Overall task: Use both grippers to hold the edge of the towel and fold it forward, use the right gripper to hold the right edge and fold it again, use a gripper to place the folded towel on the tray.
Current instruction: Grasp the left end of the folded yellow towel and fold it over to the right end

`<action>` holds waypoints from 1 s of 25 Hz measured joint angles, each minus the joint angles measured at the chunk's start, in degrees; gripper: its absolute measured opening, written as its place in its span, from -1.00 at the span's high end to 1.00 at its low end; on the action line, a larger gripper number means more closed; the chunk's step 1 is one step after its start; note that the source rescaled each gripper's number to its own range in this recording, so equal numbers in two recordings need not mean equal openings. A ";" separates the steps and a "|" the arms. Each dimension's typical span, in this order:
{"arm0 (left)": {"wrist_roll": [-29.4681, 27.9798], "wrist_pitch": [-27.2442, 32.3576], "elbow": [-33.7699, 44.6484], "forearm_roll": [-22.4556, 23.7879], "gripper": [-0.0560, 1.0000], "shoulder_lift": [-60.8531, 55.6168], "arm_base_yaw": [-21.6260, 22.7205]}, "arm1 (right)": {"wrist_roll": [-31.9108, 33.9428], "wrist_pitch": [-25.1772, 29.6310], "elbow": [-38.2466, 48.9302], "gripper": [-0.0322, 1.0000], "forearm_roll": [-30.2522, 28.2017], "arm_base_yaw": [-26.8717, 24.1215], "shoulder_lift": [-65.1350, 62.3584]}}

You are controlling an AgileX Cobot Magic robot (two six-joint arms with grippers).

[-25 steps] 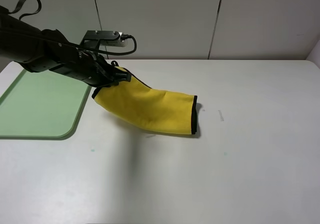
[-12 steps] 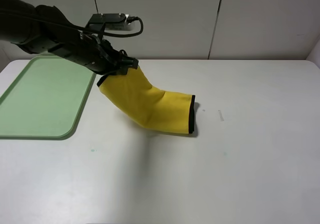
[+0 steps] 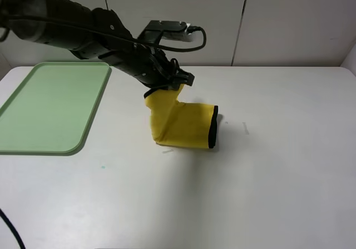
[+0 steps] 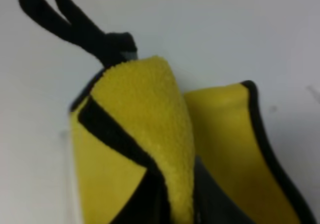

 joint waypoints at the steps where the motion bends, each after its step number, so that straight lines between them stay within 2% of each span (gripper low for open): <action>1: -0.06 0.15 -0.71 0.00 0.81 0.73 -0.61 | 0.00 0.00 0.00 -1.00 0.00 0.00 0.00; 7: -0.06 0.39 -3.38 0.00 0.81 5.64 -4.53 | 0.00 0.00 0.00 -1.00 0.00 0.00 0.00; 16: -0.06 -0.49 -3.63 0.00 0.81 8.71 -7.95 | 0.00 0.00 0.00 -1.00 0.00 0.00 0.00; 25: -0.06 -0.97 -3.71 0.00 0.81 9.13 -8.75 | 0.00 0.00 0.00 -1.00 0.00 0.00 0.00</action>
